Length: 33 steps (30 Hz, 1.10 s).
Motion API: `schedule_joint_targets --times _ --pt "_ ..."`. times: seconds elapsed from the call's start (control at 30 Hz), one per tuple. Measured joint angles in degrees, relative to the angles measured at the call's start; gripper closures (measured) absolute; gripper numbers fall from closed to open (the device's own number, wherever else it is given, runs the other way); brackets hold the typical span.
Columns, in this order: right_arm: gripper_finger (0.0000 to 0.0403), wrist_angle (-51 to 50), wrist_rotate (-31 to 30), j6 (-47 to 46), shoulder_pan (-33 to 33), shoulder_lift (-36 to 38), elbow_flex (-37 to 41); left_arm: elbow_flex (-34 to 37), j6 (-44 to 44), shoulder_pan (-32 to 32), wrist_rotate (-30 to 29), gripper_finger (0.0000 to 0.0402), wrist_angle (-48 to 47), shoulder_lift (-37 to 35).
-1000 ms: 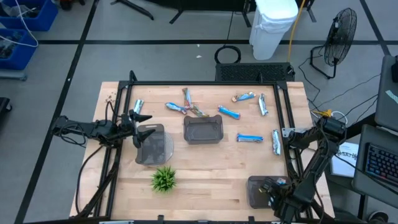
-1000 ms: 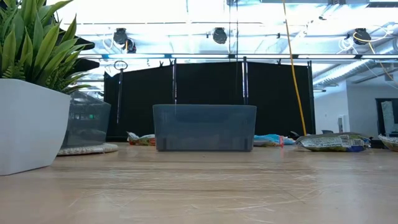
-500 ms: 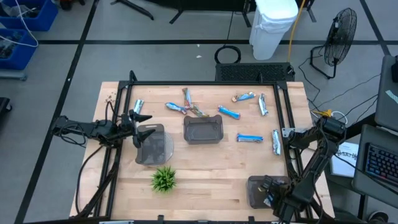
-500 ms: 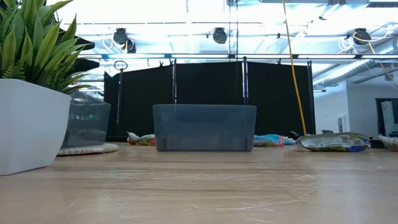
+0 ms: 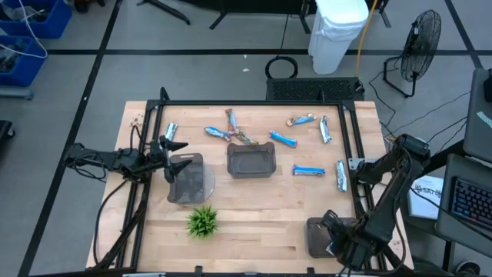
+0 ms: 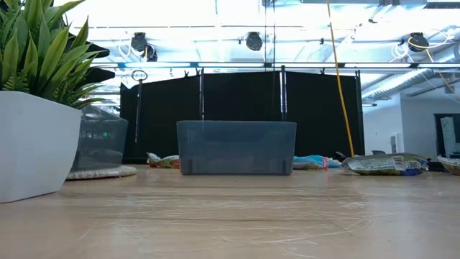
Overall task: Pick and place Granola Bars by type
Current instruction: Put the orange granola bar into the bottom black bin
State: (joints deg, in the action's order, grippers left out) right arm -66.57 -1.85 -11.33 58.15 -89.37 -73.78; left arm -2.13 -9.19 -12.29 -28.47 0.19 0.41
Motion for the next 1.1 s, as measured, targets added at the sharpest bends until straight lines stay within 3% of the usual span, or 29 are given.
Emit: schedule_joint_targets --times 0.3,0.63,0.9,1.1 --pt "0.0181 -11.2 -4.3 -9.5 -4.7 1.0 -10.9 0.0 0.0 0.0 0.0 0.0041 0.0 0.0" --pt "0.0108 -16.2 -4.4 -12.2 -8.9 1.0 -18.2 0.0 0.0 0.0 0.0 0.0041 0.0 0.0" --pt "0.005 -23.7 -8.1 -5.3 -17.0 1.0 -19.4 0.0 0.0 0.0 0.0 0.0041 0.0 0.0" --pt "0.0044 -23.5 -11.5 3.2 -25.7 1.2 -19.4 0.0 0.0 0.0 0.0 0.0041 0.0 0.0"
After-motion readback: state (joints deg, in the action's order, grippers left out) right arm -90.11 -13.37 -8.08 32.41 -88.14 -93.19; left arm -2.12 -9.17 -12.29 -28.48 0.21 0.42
